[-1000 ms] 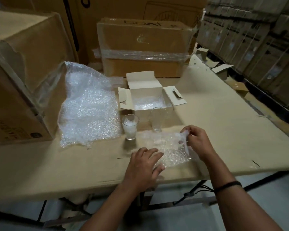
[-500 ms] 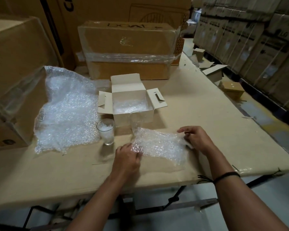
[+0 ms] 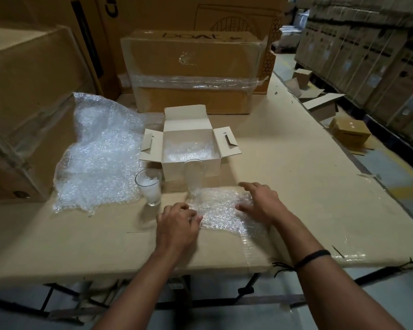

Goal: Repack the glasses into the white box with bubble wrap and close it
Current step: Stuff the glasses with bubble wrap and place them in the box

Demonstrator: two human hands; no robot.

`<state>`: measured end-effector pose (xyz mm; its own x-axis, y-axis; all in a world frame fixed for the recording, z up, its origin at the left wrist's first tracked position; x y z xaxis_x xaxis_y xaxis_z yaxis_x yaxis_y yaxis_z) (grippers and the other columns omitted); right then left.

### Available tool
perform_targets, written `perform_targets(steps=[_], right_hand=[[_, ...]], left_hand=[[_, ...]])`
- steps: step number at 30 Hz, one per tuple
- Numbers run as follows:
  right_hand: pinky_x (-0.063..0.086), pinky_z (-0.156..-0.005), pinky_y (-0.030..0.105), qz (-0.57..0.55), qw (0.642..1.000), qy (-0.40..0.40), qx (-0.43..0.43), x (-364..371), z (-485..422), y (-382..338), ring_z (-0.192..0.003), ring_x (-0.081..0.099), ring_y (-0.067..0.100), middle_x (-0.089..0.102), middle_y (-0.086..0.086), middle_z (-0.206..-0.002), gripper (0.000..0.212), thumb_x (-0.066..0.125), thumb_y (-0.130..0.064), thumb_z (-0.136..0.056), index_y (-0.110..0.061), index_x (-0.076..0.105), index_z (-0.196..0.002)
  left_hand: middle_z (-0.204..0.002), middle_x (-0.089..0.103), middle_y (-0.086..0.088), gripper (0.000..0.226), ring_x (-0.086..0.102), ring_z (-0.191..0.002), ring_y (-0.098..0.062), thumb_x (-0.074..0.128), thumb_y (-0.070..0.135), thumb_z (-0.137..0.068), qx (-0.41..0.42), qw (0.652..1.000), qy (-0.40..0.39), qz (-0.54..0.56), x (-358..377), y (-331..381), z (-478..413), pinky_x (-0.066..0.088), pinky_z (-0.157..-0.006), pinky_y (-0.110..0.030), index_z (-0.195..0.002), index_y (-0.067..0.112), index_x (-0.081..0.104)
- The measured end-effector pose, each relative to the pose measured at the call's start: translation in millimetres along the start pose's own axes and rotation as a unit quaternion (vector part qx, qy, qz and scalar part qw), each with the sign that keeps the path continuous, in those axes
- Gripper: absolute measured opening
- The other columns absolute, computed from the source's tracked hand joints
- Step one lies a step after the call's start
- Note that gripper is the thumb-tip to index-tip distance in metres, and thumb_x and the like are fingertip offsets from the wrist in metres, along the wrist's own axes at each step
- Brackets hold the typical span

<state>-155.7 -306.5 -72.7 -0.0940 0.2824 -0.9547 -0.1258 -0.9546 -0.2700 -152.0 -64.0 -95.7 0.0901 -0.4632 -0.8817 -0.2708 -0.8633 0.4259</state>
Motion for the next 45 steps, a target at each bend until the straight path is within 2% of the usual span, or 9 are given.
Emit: perform_targets(steps=[4, 10, 16, 19, 24, 27, 31, 37, 45], right_hand=[[0.036, -0.097, 0.038, -0.001, 0.998, -0.052, 0.026, -1.5, -3.3, 1.1, -0.119, 0.051, 0.026, 0.061, -0.002, -0.126, 0.061, 0.07, -0.039, -0.082, -0.028, 0.046, -0.137], [0.037, -0.082, 0.034, -0.028, 0.987, 0.118, -0.11, -17.5, 13.7, -18.1, -0.098, 0.051, 0.023, 0.062, -0.006, -0.104, 0.024, 0.067, -0.004, -0.075, -0.028, 0.062, -0.077], [0.041, -0.101, 0.036, -0.155, 0.969, -0.17, -0.086, -8.6, 27.2, -24.3, -0.115, 0.055, 0.012, 0.055, -0.014, -0.134, 0.017, 0.061, -0.028, -0.088, -0.023, 0.077, -0.089], [0.047, -0.088, 0.031, -0.17, 0.978, -0.097, -0.066, -15.9, 18.6, -34.3, -0.096, 0.064, 0.013, 0.071, -0.009, -0.111, 0.032, 0.056, -0.037, -0.094, -0.024, 0.073, -0.07], [0.046, -0.084, 0.03, -0.023, 0.986, -0.134, -0.102, 2.7, 11.0, -64.7, -0.098, 0.058, 0.021, 0.065, 0.0, -0.113, 0.048, 0.066, -0.012, -0.085, -0.023, 0.052, -0.13], [0.047, -0.076, 0.029, 0.024, 0.986, -0.127, -0.106, 9.3, 5.0, -74.7, -0.1, 0.062, 0.023, 0.064, -0.001, -0.104, 0.045, 0.066, -0.012, -0.081, -0.029, 0.06, -0.122], [0.042, -0.069, 0.026, 0.008, 0.998, -0.017, -0.058, 5.0, -1.5, -63.2, -0.097, 0.061, 0.026, 0.065, 0.003, -0.105, 0.033, 0.059, -0.01, -0.078, -0.027, 0.066, -0.105], [0.042, -0.064, 0.025, -0.271, 0.933, 0.214, 0.098, -22.7, 2.9, -38.0, -0.075, 0.063, 0.024, 0.069, 0.001, -0.083, 0.014, 0.063, -0.007, -0.078, -0.017, 0.07, -0.085], [0.039, -0.056, 0.026, -0.466, 0.825, 0.289, 0.136, -44.8, 12.7, -72.8, -0.054, 0.048, 0.011, 0.056, -0.011, -0.055, 0.014, 0.081, -0.015, -0.067, -0.016, 0.068, -0.068]], left_hand=[[-0.107, 0.067, 0.004, 0.025, 0.055, -0.097, -0.023, 0.067, 0.041, -0.082, -0.024, 0.999, 0.025, 0.027, -7.1, 3.8, -2.8, 0.039, -0.086, -0.037, -0.1, 0.025, 0.07], [-0.106, 0.066, 0.005, 0.054, 0.052, -0.099, -0.025, 0.067, 0.031, -0.077, -0.093, 0.994, 0.011, 0.062, -8.7, 8.2, -7.7, 0.035, -0.085, -0.037, -0.128, 0.031, 0.05], [-0.098, 0.071, 0.003, 0.04, 0.054, -0.094, -0.026, 0.058, 0.002, -0.072, -0.085, 0.991, 0.019, 0.101, -8.6, 4.0, -7.3, 0.035, -0.086, -0.036, -0.097, 0.029, 0.074], [-0.097, 0.072, 0.004, 0.04, 0.054, -0.094, -0.025, 0.058, 0.0, -0.071, -0.086, 0.99, 0.026, 0.109, -8.8, 2.9, -6.3, 0.035, -0.086, -0.036, -0.095, 0.028, 0.074], [-0.094, 0.072, 0.004, 0.04, 0.055, -0.091, -0.023, 0.059, 0.0, -0.067, -0.067, 0.99, 0.026, 0.12, -12.3, 4.2, -3.9, 0.042, -0.085, -0.038, -0.093, 0.027, 0.075], [-0.098, 0.073, -0.001, 0.045, 0.061, -0.092, -0.02, 0.06, 0.0, -0.07, -0.054, 0.984, 0.002, 0.171, -11.1, -4.6, -3.3, 0.049, -0.089, -0.039, -0.105, 0.025, 0.074], [-0.097, 0.073, 0.002, 0.032, 0.064, -0.084, -0.011, 0.068, 0.002, -0.078, -0.102, 0.965, 0.01, 0.24, -25.3, -26.6, 9.7, 0.047, -0.078, -0.019, -0.105, 0.018, 0.075], [-0.095, 0.064, 0.002, 0.034, 0.059, -0.088, -0.021, 0.079, 0.008, -0.07, -0.175, 0.936, 0.15, 0.265, -54.5, -84.7, 13.7, 0.051, -0.079, -0.039, -0.099, 0.018, 0.065], [-0.09, 0.067, 0.002, 0.044, 0.061, -0.08, -0.019, 0.084, 0.024, -0.068, -0.102, 0.961, 0.012, 0.256, -54.7, -100.6, -42.9, 0.045, -0.065, -0.025, -0.105, 0.017, 0.063]])
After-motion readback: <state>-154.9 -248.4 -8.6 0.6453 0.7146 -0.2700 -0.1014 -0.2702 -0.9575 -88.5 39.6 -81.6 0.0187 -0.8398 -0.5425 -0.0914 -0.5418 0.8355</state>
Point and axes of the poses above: each hand's wrist, its own z-axis away from the middle knuckle, its own x-axis out of the palm, y = z × x, the point moved 5 cm from there along -z, towards the middle knuckle
